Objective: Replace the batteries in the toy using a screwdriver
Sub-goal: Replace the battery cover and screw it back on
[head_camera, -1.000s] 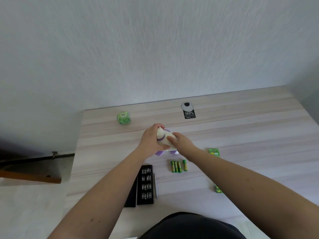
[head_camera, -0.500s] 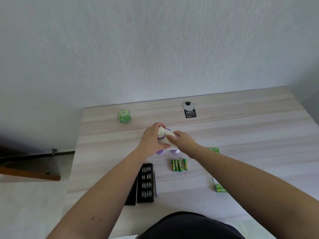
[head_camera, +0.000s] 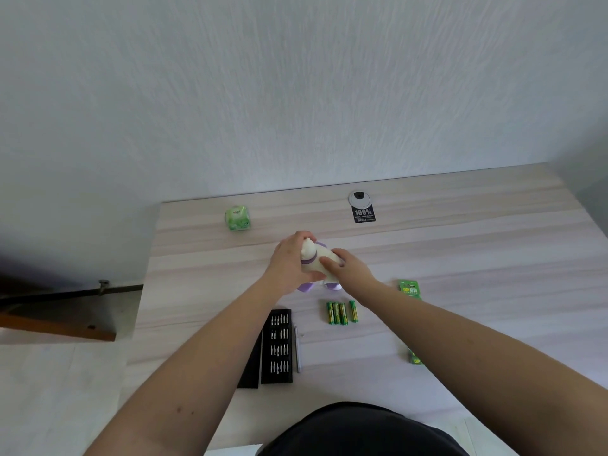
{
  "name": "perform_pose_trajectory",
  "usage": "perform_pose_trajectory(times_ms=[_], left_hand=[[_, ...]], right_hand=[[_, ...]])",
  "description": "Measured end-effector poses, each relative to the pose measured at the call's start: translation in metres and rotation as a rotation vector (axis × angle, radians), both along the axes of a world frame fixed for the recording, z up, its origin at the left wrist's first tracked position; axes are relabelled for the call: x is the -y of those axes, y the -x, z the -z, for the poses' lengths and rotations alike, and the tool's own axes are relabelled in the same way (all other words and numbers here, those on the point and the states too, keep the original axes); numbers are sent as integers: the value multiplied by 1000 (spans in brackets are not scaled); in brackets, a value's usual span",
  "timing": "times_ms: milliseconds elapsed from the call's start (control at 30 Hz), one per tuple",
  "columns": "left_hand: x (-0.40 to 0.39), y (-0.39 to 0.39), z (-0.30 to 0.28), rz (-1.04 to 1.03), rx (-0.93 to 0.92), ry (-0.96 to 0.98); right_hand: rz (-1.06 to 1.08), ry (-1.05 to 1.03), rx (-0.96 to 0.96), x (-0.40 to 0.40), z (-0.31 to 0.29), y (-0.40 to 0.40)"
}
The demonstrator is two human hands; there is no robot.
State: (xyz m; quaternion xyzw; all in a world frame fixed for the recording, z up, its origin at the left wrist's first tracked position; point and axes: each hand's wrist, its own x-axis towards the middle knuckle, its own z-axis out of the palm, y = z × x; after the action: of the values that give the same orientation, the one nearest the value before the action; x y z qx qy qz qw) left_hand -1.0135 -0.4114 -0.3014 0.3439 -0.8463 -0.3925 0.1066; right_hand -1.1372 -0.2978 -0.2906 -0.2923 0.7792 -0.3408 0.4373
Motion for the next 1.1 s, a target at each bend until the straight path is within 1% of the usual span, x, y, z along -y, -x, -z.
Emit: perform_pose_trajectory(times_ms=[133,300,467,567,667,733,800,967,1100], left_hand=[[4,0,-3,36,17,-25],[9,-4,-6,121,52,-19],[7,-5,-4,97,32,-8],[6,-6,-5,101,30,-2],[5,-7,-6,99,41,-8],[5,-6,-7,96,44,-7],[4,-7,-6,95,43,-5],[4,-9,-5,102,45,-5],[3,-11,-4,106,48,-4]], right_hand=[[-28,43,100,-5,-4,1],[-40,17,42,0,-1,3],[-4,22,-25,-1,-1,-3],[-10,28,-22,-4,0,-1],[-49,17,48,-9,-1,5],[-32,-2,175,-9,-2,9],[34,-46,283,-9,-2,12],[52,-59,355,-2,2,18],[57,-138,414,6,-1,28]])
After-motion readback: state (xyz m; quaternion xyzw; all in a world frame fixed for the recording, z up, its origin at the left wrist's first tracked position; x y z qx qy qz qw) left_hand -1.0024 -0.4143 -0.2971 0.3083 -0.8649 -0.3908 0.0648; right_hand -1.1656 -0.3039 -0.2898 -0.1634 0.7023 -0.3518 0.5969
